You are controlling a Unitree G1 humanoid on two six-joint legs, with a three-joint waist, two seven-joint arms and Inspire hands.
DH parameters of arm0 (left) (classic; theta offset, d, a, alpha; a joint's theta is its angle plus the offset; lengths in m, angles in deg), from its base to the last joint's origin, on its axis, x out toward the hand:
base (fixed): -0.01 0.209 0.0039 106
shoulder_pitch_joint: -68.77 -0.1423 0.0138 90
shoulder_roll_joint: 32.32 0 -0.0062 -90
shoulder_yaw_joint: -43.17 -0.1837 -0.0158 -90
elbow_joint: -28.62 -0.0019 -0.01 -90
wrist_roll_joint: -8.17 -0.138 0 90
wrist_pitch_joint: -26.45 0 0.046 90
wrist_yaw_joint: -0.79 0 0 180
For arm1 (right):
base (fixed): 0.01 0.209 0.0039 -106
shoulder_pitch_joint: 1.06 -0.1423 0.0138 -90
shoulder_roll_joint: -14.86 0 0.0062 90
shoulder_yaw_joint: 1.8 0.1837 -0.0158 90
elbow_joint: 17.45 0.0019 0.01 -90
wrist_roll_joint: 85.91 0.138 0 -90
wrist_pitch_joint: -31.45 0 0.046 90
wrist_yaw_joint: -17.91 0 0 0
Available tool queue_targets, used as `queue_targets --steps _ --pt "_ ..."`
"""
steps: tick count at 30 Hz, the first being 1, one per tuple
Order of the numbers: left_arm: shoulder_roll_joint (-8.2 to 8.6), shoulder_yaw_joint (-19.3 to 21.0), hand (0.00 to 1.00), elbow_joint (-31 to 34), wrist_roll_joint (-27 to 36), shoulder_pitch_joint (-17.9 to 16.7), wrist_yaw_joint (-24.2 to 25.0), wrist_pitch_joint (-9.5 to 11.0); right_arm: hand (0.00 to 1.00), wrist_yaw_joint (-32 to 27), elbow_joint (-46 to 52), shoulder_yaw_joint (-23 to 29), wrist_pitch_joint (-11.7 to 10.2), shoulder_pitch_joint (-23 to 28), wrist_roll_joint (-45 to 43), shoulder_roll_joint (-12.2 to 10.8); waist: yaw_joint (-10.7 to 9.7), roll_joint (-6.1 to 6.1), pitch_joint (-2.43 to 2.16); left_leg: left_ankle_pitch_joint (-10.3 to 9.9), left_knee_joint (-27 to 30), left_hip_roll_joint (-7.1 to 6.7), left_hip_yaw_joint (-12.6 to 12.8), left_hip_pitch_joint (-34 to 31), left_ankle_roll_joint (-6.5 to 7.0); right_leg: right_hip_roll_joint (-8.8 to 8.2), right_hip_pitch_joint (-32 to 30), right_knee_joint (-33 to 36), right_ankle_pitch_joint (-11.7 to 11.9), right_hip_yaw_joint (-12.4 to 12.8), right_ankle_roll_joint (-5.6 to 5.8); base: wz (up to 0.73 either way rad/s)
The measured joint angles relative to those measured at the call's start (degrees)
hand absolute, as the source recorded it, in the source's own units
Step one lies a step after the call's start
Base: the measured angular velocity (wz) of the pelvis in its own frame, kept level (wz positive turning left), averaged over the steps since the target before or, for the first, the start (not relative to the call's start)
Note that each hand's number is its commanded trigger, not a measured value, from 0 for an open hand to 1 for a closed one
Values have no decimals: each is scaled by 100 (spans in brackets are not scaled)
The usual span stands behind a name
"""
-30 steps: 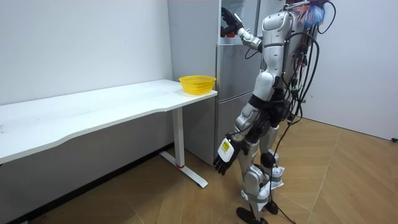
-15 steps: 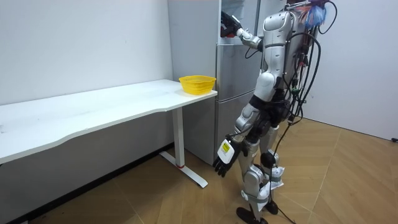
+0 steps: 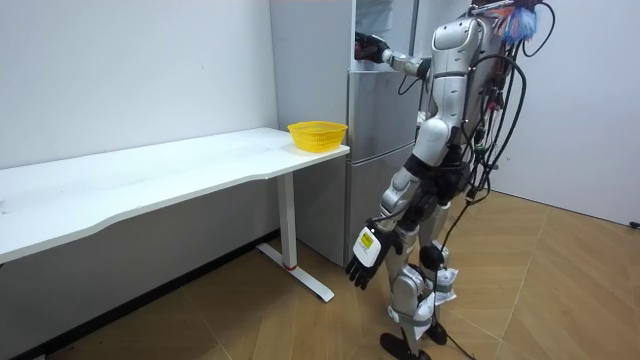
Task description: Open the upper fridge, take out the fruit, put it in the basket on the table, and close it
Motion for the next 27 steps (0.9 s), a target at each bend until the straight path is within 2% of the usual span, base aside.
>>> queue_targets --steps 9,18,22,27 --pt "-1 0 0 0 9 -8 -2 -60 100 184 -38 62 145 -61 41 19 -9 -25 -27 2 -2 6 -4 16 0 5 38 4 3 -26 -5 0" --pt "0 -2 0 1 2 -6 -7 -62 100 340 -55 63 243 -189 25 25 -16 -44 -24 2 -10 3 8 34 0 4 30 -1 2 -21 -4 0" --pt "0 0 0 1 2 -7 -26 -63 100 298 -20 59 285 -189 20 42 -15 -44 -24 2 -8 4 4 42 0 4 33 -5 2 -23 -3 0" --pt "-9 66 0 2 33 4 -20 -55 100 -33 320 5 296 -70 -185 28 9 -34 -20 1 -24 9 34 56 -1 13 18 -9 2 20 -4 -3"
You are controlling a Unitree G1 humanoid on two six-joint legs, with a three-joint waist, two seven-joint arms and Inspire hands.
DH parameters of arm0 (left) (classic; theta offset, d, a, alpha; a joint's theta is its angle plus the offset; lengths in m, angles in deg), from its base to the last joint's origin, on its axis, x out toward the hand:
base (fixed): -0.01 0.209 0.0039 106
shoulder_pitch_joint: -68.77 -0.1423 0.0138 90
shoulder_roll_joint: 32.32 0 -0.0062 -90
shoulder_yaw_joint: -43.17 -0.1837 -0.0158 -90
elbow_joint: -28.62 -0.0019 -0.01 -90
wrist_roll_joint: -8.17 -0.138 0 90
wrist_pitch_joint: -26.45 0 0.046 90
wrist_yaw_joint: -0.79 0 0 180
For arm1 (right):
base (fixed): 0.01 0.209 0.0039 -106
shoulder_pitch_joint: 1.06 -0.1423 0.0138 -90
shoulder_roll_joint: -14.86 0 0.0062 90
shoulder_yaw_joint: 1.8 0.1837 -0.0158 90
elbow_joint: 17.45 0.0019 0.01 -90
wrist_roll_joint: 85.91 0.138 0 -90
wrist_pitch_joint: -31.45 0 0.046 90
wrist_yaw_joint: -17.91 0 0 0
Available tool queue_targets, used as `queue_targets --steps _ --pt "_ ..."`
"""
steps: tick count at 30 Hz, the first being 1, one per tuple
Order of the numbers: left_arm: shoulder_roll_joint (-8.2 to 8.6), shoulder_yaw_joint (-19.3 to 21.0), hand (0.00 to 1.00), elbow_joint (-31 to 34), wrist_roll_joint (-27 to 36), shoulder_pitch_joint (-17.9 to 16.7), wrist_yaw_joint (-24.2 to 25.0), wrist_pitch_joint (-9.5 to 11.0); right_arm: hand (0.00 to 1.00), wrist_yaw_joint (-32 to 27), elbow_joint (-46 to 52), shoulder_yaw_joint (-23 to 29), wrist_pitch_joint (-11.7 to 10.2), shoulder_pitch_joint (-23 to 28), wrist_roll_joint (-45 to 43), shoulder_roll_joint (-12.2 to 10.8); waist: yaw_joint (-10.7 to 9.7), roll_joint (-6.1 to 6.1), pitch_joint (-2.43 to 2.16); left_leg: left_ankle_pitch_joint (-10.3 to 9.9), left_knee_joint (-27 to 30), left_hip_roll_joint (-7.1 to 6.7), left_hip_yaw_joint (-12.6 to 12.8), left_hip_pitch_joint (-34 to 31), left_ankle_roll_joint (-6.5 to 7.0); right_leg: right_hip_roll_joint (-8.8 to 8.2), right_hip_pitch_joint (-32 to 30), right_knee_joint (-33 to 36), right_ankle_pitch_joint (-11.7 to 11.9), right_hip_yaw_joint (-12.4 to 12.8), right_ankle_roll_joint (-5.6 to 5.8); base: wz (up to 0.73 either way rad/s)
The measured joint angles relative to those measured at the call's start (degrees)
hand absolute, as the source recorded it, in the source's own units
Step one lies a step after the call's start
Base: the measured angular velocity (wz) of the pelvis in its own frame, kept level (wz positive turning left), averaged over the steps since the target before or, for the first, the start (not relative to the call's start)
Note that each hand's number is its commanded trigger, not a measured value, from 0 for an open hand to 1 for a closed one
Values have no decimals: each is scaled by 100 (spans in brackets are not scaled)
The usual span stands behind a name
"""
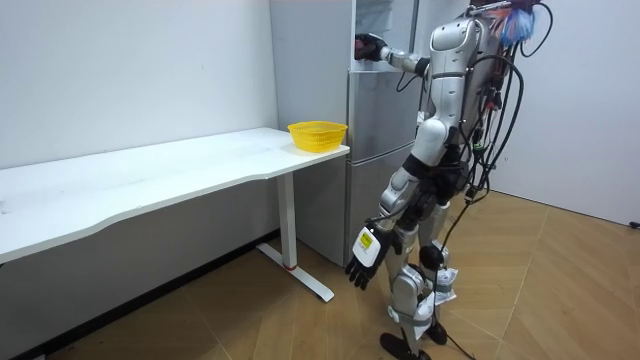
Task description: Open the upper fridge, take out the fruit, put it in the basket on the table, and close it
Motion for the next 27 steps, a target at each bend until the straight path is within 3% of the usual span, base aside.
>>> queue_targets --steps 4,9,17,27 --pt "0 -4 0 13 1 -4 -7 96 100 -305 475 -64 -1 186 -333 -54 13 37 20 0 -55 11 68 4 0 12 -18 10 0 66 0 -9" --pt "16 -33 0 -2 17 -14 -78 125 100 -765 1209 -92 1 620 -769 -160 17 112 -25 1 -78 17 101 28 -1 24 -49 17 1 126 -1 -4" --pt "161 -29 0 -247 178 4 -382 258 100 -1537 2402 -110 -20 1080 -1317 -663 -13 297 -2 1 -75 25 129 45 -2 32 -53 22 1 171 -1 -1" --pt "183 -29 0 -547 234 -32 -391 519 100 -2083 3627 -111 -477 1641 -1771 -829 -40 259 -11 -1 -102 18 121 49 -2 32 -4 -1 1 163 -1 0"
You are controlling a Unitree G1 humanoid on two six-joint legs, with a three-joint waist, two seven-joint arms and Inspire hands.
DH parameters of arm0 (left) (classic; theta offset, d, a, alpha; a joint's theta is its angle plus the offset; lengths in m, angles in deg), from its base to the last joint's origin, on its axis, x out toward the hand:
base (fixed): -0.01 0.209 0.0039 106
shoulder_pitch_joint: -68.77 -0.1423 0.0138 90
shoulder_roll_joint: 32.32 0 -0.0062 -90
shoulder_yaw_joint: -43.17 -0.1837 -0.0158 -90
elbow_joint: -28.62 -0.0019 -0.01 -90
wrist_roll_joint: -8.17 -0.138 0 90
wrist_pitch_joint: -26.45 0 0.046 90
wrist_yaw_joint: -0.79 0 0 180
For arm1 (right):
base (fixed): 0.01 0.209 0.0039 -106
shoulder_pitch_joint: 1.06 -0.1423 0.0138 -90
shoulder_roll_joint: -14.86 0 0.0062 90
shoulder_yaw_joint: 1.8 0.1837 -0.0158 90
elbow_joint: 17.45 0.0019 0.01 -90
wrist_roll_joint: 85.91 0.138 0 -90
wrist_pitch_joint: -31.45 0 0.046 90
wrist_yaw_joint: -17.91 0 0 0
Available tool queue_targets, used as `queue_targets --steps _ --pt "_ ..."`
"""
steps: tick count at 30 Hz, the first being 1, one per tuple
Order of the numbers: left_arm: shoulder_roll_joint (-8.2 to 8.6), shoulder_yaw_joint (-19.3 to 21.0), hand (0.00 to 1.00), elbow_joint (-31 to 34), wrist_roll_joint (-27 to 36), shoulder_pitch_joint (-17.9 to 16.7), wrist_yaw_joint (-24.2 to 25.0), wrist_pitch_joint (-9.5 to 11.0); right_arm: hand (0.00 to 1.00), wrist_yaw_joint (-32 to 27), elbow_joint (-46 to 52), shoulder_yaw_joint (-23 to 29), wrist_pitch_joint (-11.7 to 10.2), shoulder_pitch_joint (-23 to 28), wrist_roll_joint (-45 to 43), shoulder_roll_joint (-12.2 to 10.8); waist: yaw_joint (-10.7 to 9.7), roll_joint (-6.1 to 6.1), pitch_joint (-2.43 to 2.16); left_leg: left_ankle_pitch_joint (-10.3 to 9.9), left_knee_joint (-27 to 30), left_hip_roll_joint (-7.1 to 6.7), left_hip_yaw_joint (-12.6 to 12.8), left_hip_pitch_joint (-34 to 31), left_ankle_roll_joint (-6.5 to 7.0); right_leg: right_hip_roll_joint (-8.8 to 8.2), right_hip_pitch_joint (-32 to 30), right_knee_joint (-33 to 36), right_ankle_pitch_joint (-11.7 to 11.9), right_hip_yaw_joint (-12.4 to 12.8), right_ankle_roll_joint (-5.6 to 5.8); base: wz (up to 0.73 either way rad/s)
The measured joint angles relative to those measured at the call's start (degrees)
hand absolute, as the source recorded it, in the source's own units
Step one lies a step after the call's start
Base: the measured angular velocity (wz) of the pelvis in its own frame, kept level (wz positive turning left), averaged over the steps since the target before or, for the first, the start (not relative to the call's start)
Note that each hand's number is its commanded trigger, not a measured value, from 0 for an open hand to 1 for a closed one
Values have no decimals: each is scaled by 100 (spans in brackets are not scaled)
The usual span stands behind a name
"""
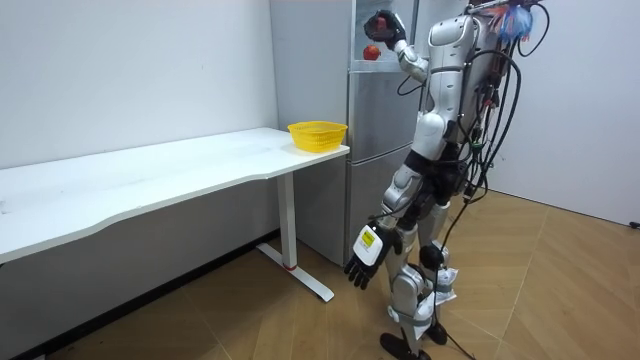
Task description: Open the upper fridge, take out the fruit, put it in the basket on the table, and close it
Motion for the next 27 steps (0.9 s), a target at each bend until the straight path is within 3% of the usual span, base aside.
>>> queue_targets --steps 8,16,19,27 --pt "38 -180 0 -352 -5 50 -84 119 100 -361 763 -94 -484 288 -1347 -412 4 22 19 0 24 -3 -3 2 0 -1 -6 -5 -1 -2 2 0" --pt "57 -291 0 -356 12 173 -77 248 100 -452 1062 -605 -915 286 -2268 -441 97 1 4 3 -61 -1 12 -10 -3 7 -42 -4 -2 19 1 0" --pt "-15 -503 0 -358 11 302 -79 346 100 -440 1063 -1000 -942 284 -2299 -431 165 -28 -2 7 -59 0 13 52 -6 9 -12 5 -2 21 1 0" --pt "-9 -500 0 -350 2 504 -80 392 100 -321 1061 -1575 -977 264 -2942 -312 400 -137 12 4 -102 -8 -43 66 -5 0 27 -1 -3 -34 3 3"
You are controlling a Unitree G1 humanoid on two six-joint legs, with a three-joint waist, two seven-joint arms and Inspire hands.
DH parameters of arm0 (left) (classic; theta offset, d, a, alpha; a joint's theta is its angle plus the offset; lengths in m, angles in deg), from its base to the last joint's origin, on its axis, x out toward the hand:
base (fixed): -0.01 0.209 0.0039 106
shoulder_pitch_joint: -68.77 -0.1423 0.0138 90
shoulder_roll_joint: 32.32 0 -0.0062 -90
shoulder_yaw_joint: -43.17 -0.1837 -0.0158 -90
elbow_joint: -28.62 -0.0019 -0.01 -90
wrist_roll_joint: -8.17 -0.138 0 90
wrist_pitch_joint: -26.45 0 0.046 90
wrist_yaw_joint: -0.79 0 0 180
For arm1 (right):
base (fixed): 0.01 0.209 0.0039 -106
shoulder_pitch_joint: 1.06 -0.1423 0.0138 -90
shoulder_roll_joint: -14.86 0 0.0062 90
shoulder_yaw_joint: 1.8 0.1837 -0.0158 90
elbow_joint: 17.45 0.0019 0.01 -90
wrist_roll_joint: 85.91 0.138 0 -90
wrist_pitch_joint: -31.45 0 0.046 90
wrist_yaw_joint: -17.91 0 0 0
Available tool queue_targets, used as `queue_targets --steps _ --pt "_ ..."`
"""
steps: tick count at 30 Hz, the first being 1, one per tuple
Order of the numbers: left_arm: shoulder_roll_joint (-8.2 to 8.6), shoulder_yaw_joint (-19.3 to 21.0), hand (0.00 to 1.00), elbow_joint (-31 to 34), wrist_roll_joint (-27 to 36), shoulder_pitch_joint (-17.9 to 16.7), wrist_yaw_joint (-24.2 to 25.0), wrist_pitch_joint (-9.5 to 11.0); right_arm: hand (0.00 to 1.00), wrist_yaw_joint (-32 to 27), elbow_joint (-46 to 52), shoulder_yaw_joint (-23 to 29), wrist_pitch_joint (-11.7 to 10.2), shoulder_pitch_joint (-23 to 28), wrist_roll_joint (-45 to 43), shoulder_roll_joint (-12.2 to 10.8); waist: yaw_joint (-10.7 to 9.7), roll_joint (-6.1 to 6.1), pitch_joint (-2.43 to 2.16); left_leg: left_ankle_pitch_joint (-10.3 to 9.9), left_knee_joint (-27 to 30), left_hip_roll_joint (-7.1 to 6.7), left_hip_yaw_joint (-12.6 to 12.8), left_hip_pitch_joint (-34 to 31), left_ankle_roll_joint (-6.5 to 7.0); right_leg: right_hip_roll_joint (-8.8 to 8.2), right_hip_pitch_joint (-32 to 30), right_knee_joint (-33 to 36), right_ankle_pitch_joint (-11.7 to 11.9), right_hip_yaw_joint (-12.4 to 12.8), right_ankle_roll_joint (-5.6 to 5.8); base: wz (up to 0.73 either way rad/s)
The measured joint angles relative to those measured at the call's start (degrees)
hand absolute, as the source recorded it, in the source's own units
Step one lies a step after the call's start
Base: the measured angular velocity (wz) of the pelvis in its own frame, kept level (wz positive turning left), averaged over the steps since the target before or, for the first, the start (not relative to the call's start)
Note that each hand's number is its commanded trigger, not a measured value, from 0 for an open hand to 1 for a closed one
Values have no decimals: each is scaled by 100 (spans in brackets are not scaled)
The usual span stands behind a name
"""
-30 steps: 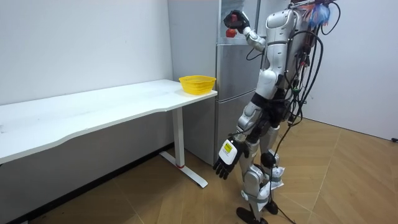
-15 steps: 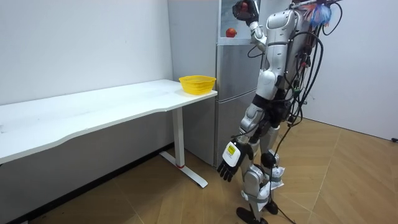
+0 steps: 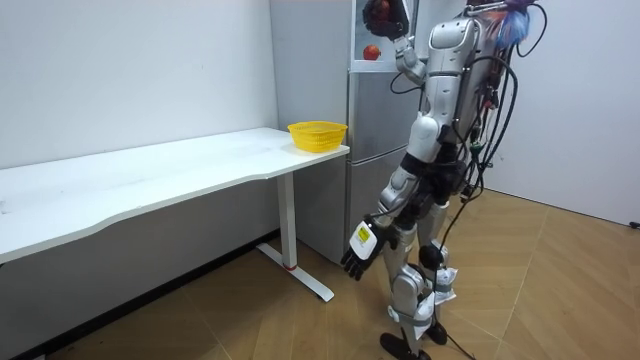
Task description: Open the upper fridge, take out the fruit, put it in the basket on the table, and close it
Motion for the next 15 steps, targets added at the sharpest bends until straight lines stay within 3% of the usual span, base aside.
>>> queue_targets --steps 9,15 --pt "-78 5 0 13 -34 -20 59 -17 100 286 -575 -376 11 -30 -613 57 315 -178 38 4 -3 -31 -145 -17 -3 -10 69 -96 -3 -152 5 7" --pt "-113 18 0 19 -225 -40 188 -53 100 670 -1434 -450 223 -52 -738 57 479 -222 47 16 20 -96 -384 -119 17 -77 60 -87 -28 -380 47 21"
